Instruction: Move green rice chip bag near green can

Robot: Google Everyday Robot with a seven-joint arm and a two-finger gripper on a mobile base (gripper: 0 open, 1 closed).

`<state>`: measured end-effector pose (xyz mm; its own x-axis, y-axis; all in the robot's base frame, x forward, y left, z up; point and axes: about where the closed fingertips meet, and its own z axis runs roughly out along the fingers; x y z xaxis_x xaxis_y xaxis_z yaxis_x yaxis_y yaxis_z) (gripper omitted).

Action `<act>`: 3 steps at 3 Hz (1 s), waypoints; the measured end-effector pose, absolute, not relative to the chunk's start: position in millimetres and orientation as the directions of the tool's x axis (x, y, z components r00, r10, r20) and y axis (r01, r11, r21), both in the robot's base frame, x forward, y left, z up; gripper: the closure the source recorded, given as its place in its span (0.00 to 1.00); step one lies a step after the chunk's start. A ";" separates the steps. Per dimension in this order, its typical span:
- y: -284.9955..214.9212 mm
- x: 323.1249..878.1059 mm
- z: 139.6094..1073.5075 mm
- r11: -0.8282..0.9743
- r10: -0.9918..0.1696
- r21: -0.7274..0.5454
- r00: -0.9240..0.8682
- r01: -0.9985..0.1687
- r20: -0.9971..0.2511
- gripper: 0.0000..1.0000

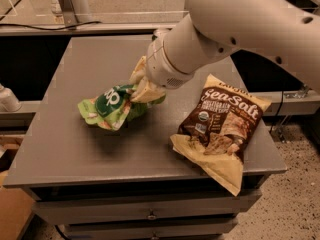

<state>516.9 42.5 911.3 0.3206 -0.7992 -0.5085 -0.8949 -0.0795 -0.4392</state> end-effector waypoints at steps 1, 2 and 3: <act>34.9 521.2 913.4 -0.084 -0.807 -0.448 0.325 -0.890 -0.493 1.00; 11.9 539.8 915.0 -0.088 -0.811 -0.460 0.331 -0.884 -0.483 1.00; -17.5 566.7 914.3 -0.091 -0.808 -0.472 0.342 -0.877 -0.480 1.00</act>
Offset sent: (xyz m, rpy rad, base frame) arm 0.0612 -0.0704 0.0087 -0.0221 -0.0586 0.0024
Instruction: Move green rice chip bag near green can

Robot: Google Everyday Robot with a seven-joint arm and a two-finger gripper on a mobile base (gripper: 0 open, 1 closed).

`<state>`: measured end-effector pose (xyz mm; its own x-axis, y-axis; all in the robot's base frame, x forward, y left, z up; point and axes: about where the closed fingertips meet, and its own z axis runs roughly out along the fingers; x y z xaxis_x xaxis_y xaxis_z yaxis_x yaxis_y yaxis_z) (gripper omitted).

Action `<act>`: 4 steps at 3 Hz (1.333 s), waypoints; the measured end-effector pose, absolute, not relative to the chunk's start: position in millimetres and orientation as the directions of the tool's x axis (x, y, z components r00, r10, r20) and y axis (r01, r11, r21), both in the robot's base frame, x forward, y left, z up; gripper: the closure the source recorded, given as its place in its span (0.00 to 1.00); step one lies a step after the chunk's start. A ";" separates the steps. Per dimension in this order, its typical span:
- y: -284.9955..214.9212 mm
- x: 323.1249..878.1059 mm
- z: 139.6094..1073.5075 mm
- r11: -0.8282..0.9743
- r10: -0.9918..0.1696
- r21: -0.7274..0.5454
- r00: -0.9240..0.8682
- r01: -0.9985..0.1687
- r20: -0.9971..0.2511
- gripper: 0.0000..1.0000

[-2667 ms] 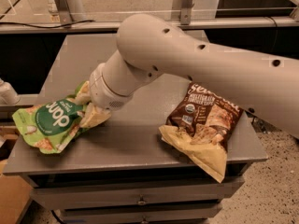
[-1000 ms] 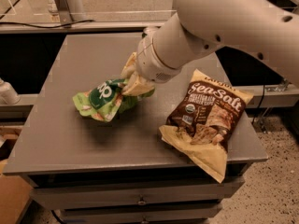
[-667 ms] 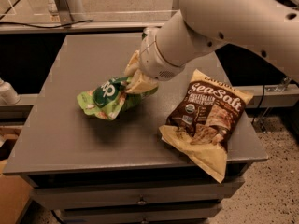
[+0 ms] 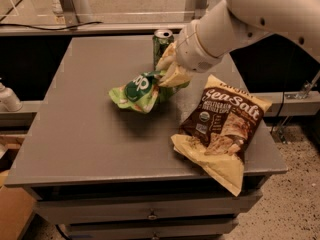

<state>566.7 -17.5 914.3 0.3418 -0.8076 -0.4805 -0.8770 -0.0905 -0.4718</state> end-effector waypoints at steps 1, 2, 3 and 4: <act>-37.6 593.1 908.9 -0.097 -0.801 -0.467 0.347 -0.879 -0.487 1.00; -52.5 618.2 904.3 -0.118 -0.796 -0.454 0.357 -0.883 -0.488 1.00; -64.4 636.4 903.7 -0.138 -0.799 -0.441 0.363 -0.887 -0.480 1.00; -73.3 648.9 904.5 -0.147 -0.802 -0.436 0.365 -0.888 -0.473 1.00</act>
Offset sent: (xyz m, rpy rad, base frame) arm 0.0834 -0.0574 -0.0110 -0.0069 0.0357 0.0543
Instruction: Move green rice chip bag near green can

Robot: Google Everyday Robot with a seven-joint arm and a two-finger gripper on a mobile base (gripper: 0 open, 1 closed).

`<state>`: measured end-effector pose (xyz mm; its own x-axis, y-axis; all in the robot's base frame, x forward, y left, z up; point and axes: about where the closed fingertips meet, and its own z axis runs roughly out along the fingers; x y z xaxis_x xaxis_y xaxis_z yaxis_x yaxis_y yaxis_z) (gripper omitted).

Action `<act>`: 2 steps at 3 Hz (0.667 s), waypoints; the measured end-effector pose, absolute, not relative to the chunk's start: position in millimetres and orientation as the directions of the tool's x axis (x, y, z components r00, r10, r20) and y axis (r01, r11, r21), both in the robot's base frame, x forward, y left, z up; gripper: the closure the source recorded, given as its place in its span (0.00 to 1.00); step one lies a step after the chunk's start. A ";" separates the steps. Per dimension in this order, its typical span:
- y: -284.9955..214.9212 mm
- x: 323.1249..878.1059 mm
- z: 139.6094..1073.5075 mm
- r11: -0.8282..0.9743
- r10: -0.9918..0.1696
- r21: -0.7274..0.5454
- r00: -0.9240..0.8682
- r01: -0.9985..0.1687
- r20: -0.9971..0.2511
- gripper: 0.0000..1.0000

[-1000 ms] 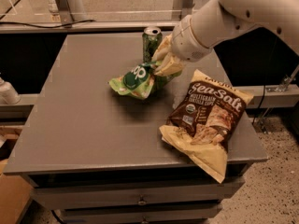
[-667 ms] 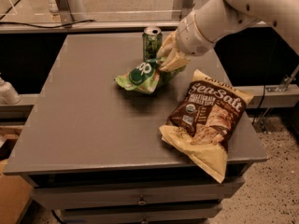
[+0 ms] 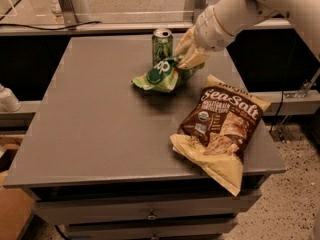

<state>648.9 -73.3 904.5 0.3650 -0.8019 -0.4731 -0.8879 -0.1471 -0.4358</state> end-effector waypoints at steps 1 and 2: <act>-76.9 657.4 903.1 -0.148 -0.801 -0.435 0.365 -0.888 -0.474 1.00; -71.9 665.6 898.8 -0.146 -0.793 -0.437 0.369 -0.887 -0.485 1.00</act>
Offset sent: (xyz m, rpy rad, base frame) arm 0.0260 0.0028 -0.0061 0.0316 -0.0083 0.0042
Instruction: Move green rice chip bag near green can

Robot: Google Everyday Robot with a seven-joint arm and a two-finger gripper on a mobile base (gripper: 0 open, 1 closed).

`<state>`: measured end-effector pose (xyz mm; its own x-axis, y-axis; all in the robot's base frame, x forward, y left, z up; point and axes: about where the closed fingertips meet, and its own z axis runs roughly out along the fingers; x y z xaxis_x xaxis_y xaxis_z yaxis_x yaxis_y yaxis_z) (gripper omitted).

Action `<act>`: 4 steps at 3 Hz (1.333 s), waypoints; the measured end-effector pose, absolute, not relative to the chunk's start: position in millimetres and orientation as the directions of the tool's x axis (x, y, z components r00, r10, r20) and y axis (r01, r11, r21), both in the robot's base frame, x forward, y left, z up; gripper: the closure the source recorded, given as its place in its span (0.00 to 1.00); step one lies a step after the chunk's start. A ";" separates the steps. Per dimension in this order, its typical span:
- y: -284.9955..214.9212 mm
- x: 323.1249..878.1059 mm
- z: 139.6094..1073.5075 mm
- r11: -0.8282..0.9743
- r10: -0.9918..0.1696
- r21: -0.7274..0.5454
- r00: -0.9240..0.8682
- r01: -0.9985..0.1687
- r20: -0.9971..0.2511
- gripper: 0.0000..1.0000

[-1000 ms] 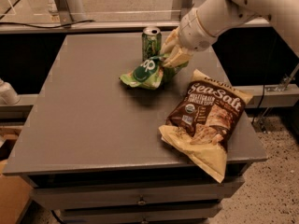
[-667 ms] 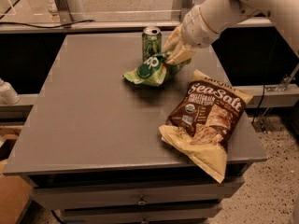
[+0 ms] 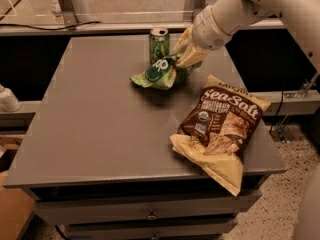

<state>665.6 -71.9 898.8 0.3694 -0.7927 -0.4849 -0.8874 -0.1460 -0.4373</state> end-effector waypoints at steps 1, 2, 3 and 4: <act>-61.9 673.2 896.5 -0.145 -0.782 -0.443 0.377 -0.885 -0.497 1.00; -51.2 678.7 894.4 -0.146 -0.772 -0.448 0.385 -0.882 -0.506 1.00; -49.5 679.5 894.0 -0.146 -0.770 -0.448 0.386 -0.882 -0.508 1.00; -45.2 680.3 887.4 -0.133 -0.770 -0.439 0.371 -0.889 -0.518 0.82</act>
Offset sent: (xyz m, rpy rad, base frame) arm 0.0203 0.0312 -0.0024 0.0497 -0.0194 0.0196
